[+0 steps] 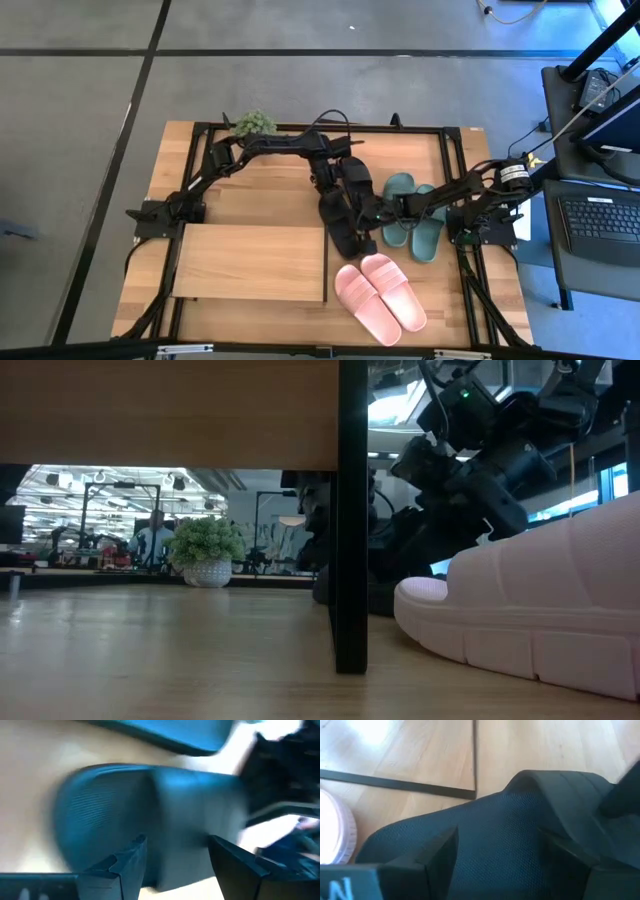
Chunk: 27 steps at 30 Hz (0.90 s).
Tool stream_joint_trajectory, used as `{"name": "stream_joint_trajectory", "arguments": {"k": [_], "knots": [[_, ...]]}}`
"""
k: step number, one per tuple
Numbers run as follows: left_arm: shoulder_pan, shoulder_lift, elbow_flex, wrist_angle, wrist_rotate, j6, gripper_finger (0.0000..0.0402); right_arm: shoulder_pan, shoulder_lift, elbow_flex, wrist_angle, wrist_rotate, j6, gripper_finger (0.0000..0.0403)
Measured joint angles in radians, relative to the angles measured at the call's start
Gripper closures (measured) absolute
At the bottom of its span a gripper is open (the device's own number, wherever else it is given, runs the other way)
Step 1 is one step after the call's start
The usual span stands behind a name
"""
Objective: Pick and place slides into the shelf
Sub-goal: Put the left black slipper on the shelf
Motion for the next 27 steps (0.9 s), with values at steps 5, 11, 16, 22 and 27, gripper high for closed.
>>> {"name": "stream_joint_trajectory", "arguments": {"k": [5,11,16,22,27], "knots": [[0.002,0.002,-0.001,0.028,0.082,0.001,0.0207,0.002,0.000,0.000,-0.009,0.037,0.000,0.0147],[0.003,0.002,-0.001,0.028,0.075,0.003,0.0243,0.001,0.000,0.000,-0.030,0.045,0.001,0.0147],[0.008,0.002,-0.001,0.029,0.061,0.004,0.0301,0.001,0.000,0.000,-0.034,0.048,0.001,0.0147],[0.014,0.002,-0.001,0.034,0.048,0.031,0.0390,0.001,0.000,-0.001,-0.035,0.050,0.001,0.0147],[0.014,0.002,-0.001,0.035,0.048,0.029,0.0392,0.000,0.000,-0.001,-0.041,0.052,0.001,0.0147]]}}
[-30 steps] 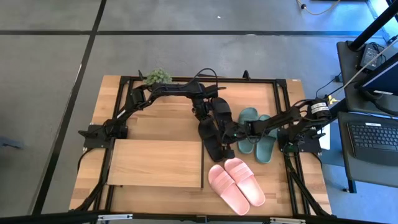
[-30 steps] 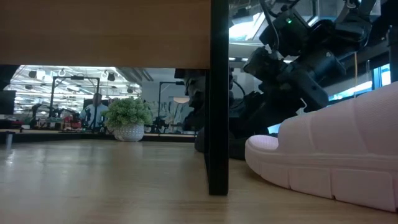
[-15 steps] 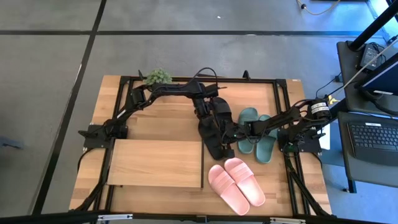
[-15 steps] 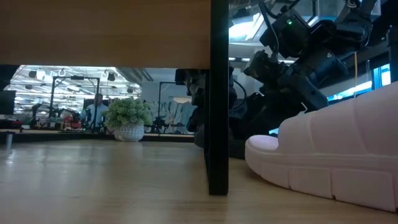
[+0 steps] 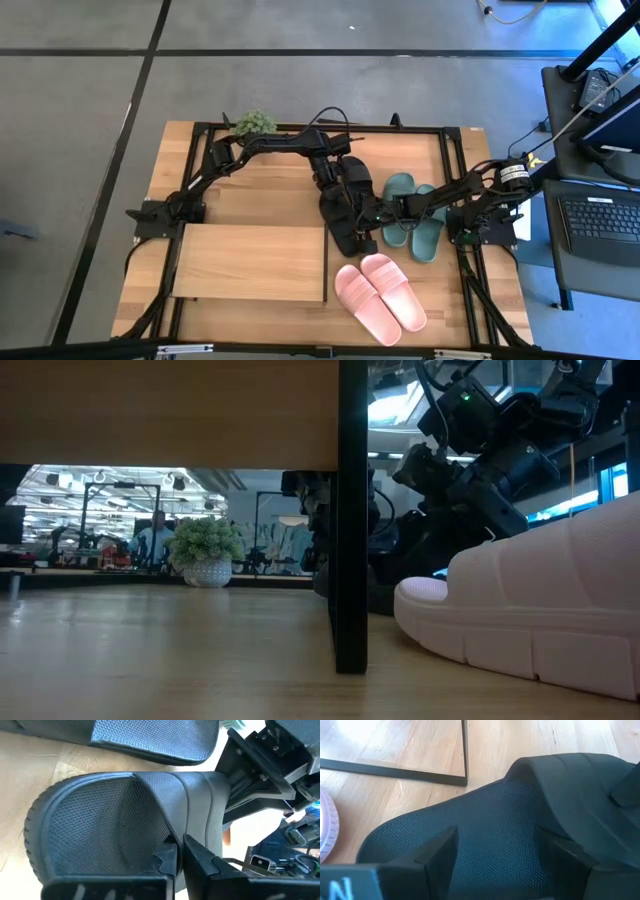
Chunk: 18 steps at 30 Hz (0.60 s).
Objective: Pick and place slides into the shelf
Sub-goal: Put the left black slipper on the shelf
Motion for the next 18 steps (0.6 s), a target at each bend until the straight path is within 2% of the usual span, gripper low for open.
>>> {"name": "stream_joint_trajectory", "arguments": {"k": [5,10,18], "knots": [[0.000,-0.006,0.000,-0.013,0.029,-0.004,0.0395,0.000,0.000,0.000,-0.012,-0.002,-0.001,0.0147],[0.006,-0.032,0.012,-0.034,0.014,0.023,0.0397,0.000,-0.034,0.000,-0.059,0.004,-0.001,0.0147],[0.026,-0.035,0.105,-0.175,-0.094,0.079,0.0399,0.000,-0.200,0.000,-0.199,0.018,0.025,0.0147]]}}
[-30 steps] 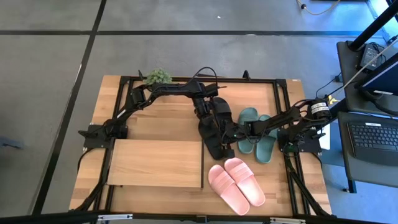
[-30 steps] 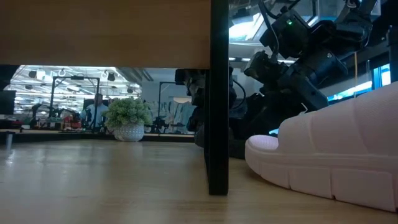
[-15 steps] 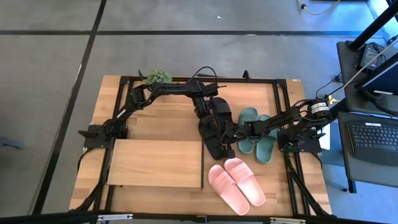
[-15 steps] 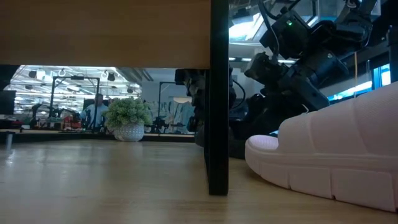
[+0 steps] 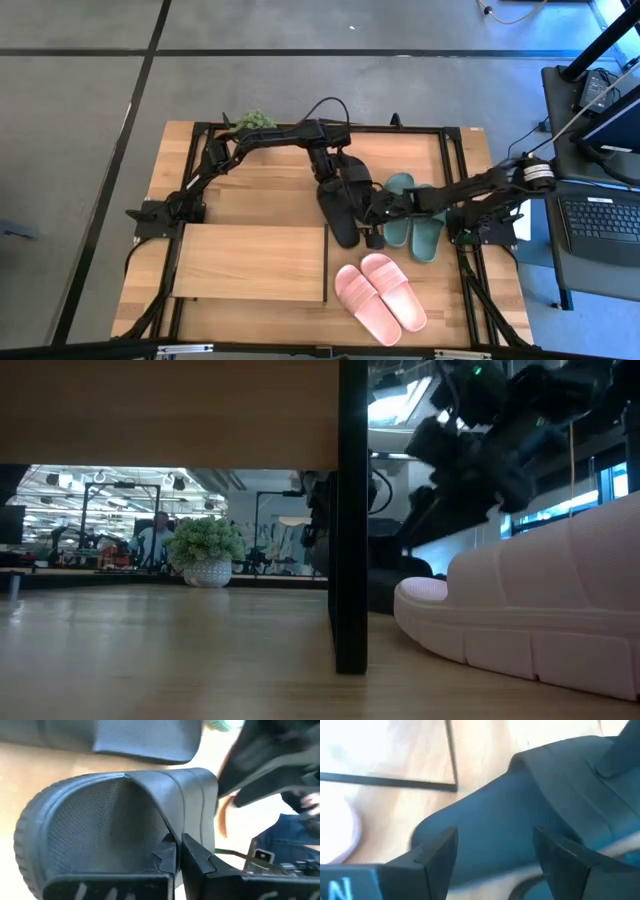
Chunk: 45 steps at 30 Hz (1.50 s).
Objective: Pick and place slides into the shelf
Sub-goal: Put the left black slipper on the shelf
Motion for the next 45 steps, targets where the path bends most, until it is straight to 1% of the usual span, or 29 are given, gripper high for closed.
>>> {"name": "stream_joint_trajectory", "arguments": {"k": [2,5,7,10,14,15,17,18,19,22,24,28,31,33,35,40,42,45], "knots": [[0.003,0.001,0.009,-0.017,-0.012,0.007,0.0399,0.006,-0.051,0.000,-0.052,0.017,0.004,0.0147],[0.006,0.001,0.055,-0.067,-0.028,0.037,0.0399,0.020,-0.122,0.000,-0.136,0.108,0.022,0.0147],[0.008,0.001,0.097,-0.105,-0.091,0.052,0.0399,0.029,-0.160,0.000,-0.179,0.146,0.037,0.0147],[0.017,0.001,0.171,-0.146,-0.197,0.056,0.0400,0.043,-0.196,0.000,-0.203,0.151,0.061,0.0147],[0.029,0.001,0.312,-0.245,-0.236,0.079,0.0400,0.058,-0.207,0.000,-0.211,0.149,0.076,0.0147],[0.031,0.001,0.353,-0.279,-0.265,0.081,0.0400,0.058,-0.207,0.000,-0.213,0.149,0.076,0.0147],[0.035,0.001,0.435,-0.351,-0.372,0.081,0.0400,0.059,-0.207,0.000,-0.213,0.148,0.081,0.0147],[0.038,-0.013,0.437,-0.358,-0.432,0.079,0.0400,0.059,-0.207,0.000,-0.213,0.148,0.082,0.0147],[0.042,-0.046,0.403,-0.334,-0.488,0.073,0.0400,0.059,-0.207,0.000,-0.213,0.148,0.082,0.0147],[0.058,-0.113,0.389,-0.364,-0.558,0.066,0.0400,0.058,-0.207,0.000,-0.209,0.149,0.079,0.0147],[0.071,-0.159,0.389,-0.390,-0.556,0.062,0.0400,0.058,-0.206,0.000,-0.209,0.159,0.079,0.0147],[0.073,-0.255,0.390,-0.391,-0.532,0.055,0.0400,0.058,-0.206,0.000,-0.208,0.168,0.080,0.0147],[0.082,-0.337,0.390,-0.453,-0.507,0.055,0.0400,0.058,-0.206,0.000,-0.208,0.169,0.091,0.0147],[0.094,-0.391,0.390,-0.522,-0.490,0.059,0.0400,0.058,-0.206,0.000,-0.208,0.171,0.103,0.0147],[0.097,-0.447,0.386,-0.531,-0.485,0.072,0.0400,0.058,-0.206,0.000,-0.208,0.172,0.106,0.0147],[0.095,-0.606,0.375,-0.528,-0.329,0.072,0.0400,0.058,-0.206,0.000,-0.206,0.172,0.108,0.0147],[0.092,-0.653,0.372,-0.526,-0.314,0.049,0.0400,0.058,-0.206,0.000,-0.204,0.172,0.107,0.0147],[0.061,-0.705,0.371,-0.526,-0.319,0.044,0.0400,0.058,-0.206,0.000,-0.198,0.172,0.106,0.0147]]}}
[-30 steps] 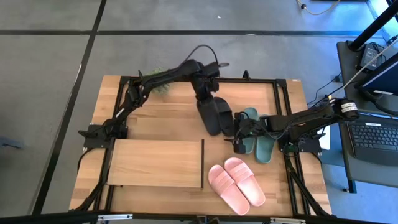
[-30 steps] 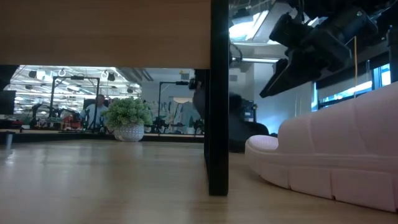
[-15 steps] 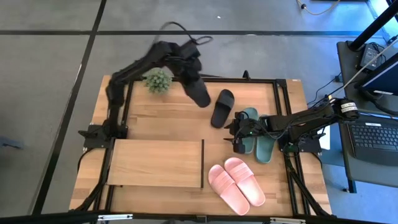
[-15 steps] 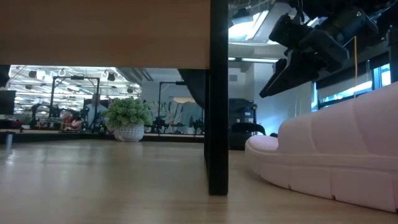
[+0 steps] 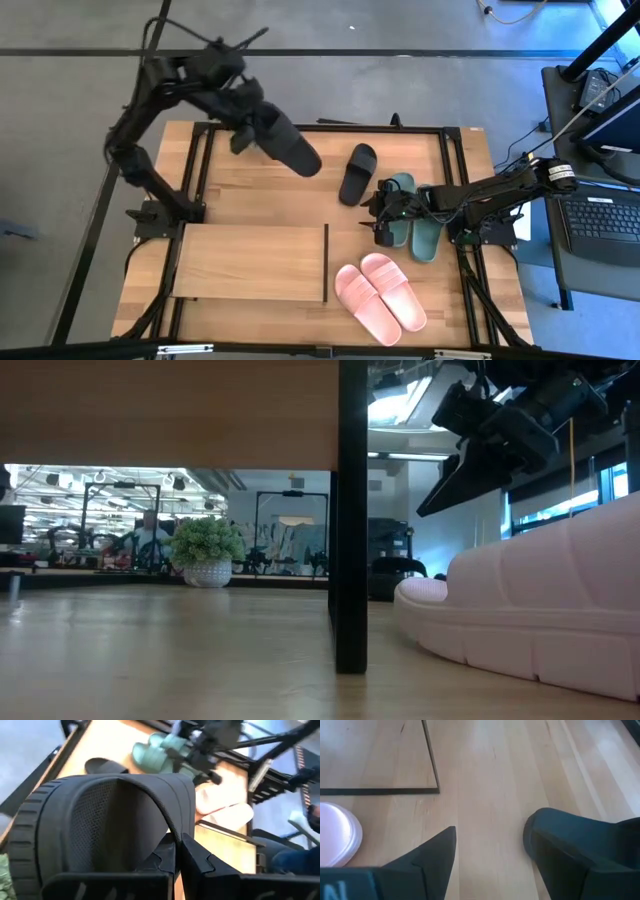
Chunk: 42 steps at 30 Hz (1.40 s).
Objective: Pick and place slides into the shelf
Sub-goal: Put the left black slipper on the shelf
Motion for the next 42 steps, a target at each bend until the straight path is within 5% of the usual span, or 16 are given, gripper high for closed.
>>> {"name": "stream_joint_trajectory", "arguments": {"k": [8,25,31,42], "knots": [[-0.117,-0.051,-0.068,0.003,0.140,-0.063,0.0400,0.000,0.000,0.000,0.003,0.000,0.029,0.0147],[-0.287,-0.242,-0.679,0.059,0.497,-0.069,0.0395,-0.001,0.000,0.000,0.064,0.000,0.060,0.0147],[-0.332,-0.293,-0.767,0.091,0.494,-0.096,0.0399,-0.015,0.000,0.000,0.069,0.000,0.094,0.0147],[-0.351,-0.313,-0.882,0.430,0.461,-0.157,0.0399,-0.074,0.000,-0.001,0.121,0.000,0.103,0.0147]]}}
